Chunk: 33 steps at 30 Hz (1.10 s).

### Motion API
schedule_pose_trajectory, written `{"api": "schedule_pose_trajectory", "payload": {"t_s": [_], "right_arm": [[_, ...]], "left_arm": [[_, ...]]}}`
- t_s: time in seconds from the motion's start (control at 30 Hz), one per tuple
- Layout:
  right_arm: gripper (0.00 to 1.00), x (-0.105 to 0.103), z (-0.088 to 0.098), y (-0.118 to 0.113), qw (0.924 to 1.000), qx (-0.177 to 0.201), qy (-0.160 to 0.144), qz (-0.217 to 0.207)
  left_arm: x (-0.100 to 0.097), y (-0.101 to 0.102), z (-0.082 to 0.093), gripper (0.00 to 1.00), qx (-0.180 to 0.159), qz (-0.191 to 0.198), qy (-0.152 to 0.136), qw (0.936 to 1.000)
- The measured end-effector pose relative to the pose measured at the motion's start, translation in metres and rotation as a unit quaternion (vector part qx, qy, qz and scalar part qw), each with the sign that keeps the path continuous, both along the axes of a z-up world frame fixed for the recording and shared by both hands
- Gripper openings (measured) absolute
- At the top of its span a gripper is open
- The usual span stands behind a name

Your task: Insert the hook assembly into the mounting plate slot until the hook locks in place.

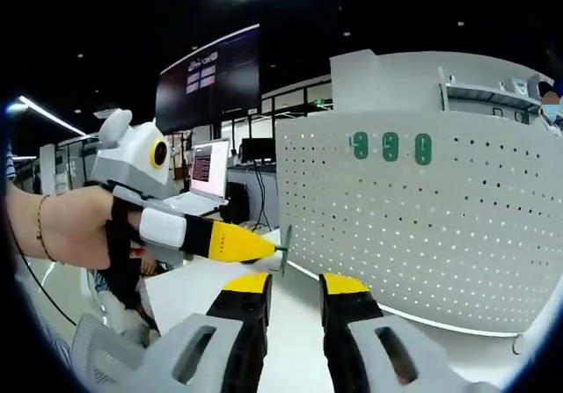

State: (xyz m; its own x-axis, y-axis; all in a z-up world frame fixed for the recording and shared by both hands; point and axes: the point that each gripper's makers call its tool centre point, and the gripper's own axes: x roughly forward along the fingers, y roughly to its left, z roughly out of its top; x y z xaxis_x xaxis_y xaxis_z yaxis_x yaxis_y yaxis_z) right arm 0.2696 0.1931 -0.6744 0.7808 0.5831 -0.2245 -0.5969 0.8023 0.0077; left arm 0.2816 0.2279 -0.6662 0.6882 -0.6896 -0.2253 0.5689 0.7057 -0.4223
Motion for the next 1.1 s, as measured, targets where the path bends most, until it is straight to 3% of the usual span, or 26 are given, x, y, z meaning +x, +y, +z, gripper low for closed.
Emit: {"api": "schedule_pose_trajectory", "payload": {"t_s": [0.33,0.6,0.77,1.1], "right_arm": [[0.37,-0.007,-0.015,-0.039,0.9974,-0.058,0.005,-0.042],[0.46,-0.029,-0.041,-0.075,0.9924,-0.094,0.032,-0.073],[0.54,-0.045,-0.055,-0.097,0.9881,-0.109,0.048,-0.098],[0.63,-0.069,-0.076,-0.113,0.9828,-0.126,0.07,-0.116]], "left_arm": [[0.011,0.013,-0.005,0.01,0.039,0.037,-0.017,0.9984],[0.02,0.025,-0.005,0.01,0.078,0.073,-0.041,0.9935],[0.025,0.031,-0.002,0.01,0.082,0.096,-0.053,0.9906],[0.034,0.041,0.003,0.01,0.095,0.133,-0.075,0.9837]]}}
